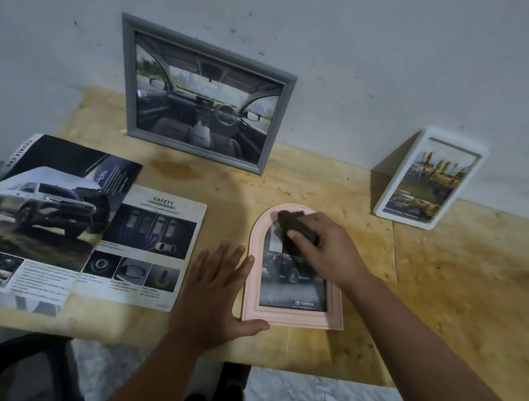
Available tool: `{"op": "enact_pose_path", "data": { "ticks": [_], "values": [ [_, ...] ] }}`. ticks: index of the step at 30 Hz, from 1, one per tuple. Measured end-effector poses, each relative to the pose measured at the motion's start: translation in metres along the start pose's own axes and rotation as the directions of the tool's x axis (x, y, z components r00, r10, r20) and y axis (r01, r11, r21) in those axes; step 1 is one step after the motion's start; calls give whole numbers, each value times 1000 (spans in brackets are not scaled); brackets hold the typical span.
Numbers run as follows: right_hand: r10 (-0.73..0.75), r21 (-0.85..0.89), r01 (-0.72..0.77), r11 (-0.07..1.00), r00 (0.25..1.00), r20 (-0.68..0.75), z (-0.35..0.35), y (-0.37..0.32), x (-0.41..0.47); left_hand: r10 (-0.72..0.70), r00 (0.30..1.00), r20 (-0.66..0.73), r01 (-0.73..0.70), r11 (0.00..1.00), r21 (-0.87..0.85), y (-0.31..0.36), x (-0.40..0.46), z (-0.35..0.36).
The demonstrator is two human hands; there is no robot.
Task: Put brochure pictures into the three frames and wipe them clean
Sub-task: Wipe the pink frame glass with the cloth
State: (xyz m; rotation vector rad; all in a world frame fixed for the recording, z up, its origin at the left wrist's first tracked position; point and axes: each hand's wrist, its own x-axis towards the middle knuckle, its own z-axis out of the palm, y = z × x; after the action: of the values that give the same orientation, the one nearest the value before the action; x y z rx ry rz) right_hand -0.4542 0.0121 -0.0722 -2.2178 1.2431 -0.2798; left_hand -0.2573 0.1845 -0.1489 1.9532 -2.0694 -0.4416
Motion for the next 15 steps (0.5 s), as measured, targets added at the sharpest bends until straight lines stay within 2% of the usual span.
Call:
{"op": "enact_pose_path", "data": {
  "ticks": [2, 3, 5, 9, 11, 13, 15],
  "values": [
    [-81, -265, 79, 961, 997, 6, 20, 6, 3, 4, 1000, -15, -4, 1000, 13, -1, 0, 2],
    [-129, -331, 132, 934, 991, 33, 29, 6, -2, 7, 1000, -19, -7, 1000, 14, -1, 0, 3],
    [-207, -344, 221, 913, 975, 76, 39, 7, -22, 12, 1000, -22, -12, 1000, 13, -1, 0, 4],
    [-273, -222, 320, 921, 937, 217, 35, 1, -73, 7, 1000, -15, -6, 1000, 21, -2, -1, 4],
    [-220, -73, 254, 964, 925, 310, 24, -5, -80, 1, 1000, -7, 0, 1000, 15, -1, -1, 3],
    [-138, 74, 119, 990, 922, 361, 10, -6, -65, -1, 1000, -4, 1, 1000, 19, -1, -1, 2],
    [-69, 160, 33, 986, 973, 221, -2, -3, -39, 1, 1000, -7, -1, 1000, 18, -1, -1, 2]
  ]
}}
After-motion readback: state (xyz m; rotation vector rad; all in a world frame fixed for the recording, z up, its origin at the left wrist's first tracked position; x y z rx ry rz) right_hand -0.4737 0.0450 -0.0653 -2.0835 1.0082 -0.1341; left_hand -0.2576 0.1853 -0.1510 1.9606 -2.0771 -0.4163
